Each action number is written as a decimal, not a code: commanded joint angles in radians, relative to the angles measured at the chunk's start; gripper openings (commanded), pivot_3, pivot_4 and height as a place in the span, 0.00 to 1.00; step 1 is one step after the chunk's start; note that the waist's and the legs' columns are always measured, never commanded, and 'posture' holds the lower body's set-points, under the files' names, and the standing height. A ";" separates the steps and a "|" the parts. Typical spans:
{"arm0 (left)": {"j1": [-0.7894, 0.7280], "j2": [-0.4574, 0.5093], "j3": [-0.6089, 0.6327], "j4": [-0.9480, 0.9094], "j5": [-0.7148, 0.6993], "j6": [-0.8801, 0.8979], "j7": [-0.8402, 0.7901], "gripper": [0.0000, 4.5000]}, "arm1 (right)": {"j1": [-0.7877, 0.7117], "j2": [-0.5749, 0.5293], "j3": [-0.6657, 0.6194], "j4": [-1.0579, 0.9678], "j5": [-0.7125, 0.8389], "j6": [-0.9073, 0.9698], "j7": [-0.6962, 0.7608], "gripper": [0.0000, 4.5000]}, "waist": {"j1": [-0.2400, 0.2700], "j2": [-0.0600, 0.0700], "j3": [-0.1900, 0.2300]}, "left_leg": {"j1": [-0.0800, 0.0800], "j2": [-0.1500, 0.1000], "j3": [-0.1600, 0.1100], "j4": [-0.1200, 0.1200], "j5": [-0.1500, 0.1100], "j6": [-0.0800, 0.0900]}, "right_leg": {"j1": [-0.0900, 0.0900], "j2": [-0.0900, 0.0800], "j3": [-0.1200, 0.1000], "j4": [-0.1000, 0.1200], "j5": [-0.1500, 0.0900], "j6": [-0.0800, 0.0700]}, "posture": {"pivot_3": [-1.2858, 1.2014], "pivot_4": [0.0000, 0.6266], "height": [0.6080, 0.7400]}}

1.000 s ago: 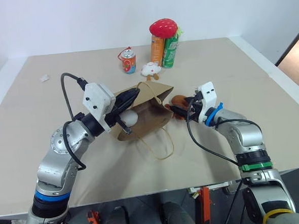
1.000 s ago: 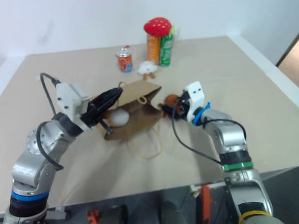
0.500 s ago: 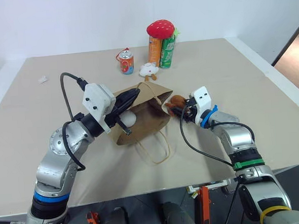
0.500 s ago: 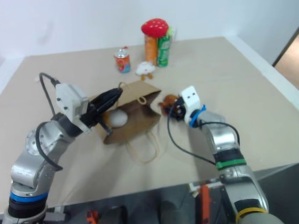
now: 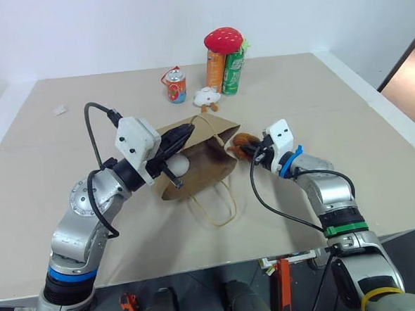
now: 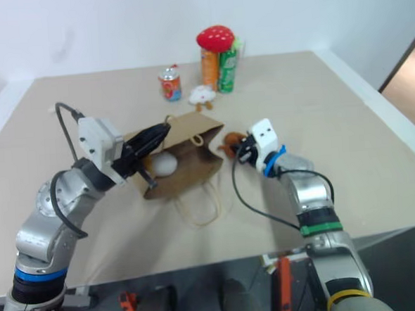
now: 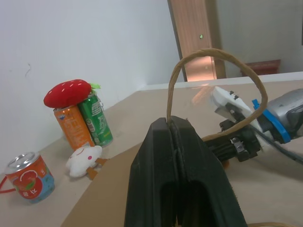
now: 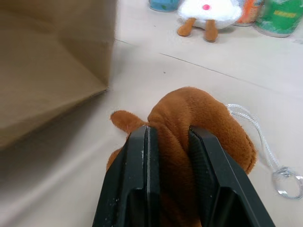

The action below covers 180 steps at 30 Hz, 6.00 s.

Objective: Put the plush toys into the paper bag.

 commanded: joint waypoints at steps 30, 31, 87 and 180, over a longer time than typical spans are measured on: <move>-0.007 0.000 0.012 -0.035 0.004 -0.003 0.020 0.00 | -0.154 0.409 0.320 -0.044 -0.241 -0.197 -0.298 0.94 | 0.001 -0.001 -0.001 | -0.002 0.000 0.000 0.000 0.000 0.000 | -0.001 0.001 0.001 0.000 0.003 0.005 | 0.52 0.24 1.00; -0.010 0.001 0.012 -0.031 0.005 -0.004 0.019 0.00 | -0.149 0.401 0.316 -0.059 -0.238 -0.195 -0.292 0.98 | 0.001 -0.001 -0.001 | -0.002 0.000 0.000 0.000 0.000 0.000 | -0.001 0.001 0.001 0.000 0.003 0.005 | 0.52 0.24 1.00; -0.107 0.058 0.053 0.074 0.035 -0.053 -0.036 0.00 | -0.251 -0.086 -0.040 -0.215 0.294 0.353 0.080 0.02 | 0.001 -0.003 -0.001 | -0.002 -0.001 0.000 0.002 0.000 0.000 | -0.001 0.001 0.001 0.000 0.000 0.000 | 0.52 0.24 1.00; 0.370 0.123 0.197 -0.113 -0.162 0.013 -0.120 1.00 | 0.091 0.156 0.181 -0.279 -0.026 -0.156 -0.029 0.11 | 0.001 -0.002 0.000 | -0.002 0.000 0.002 0.003 -0.001 0.000 | -0.001 0.000 0.002 0.000 -0.002 -0.001 | 0.52 0.24 1.00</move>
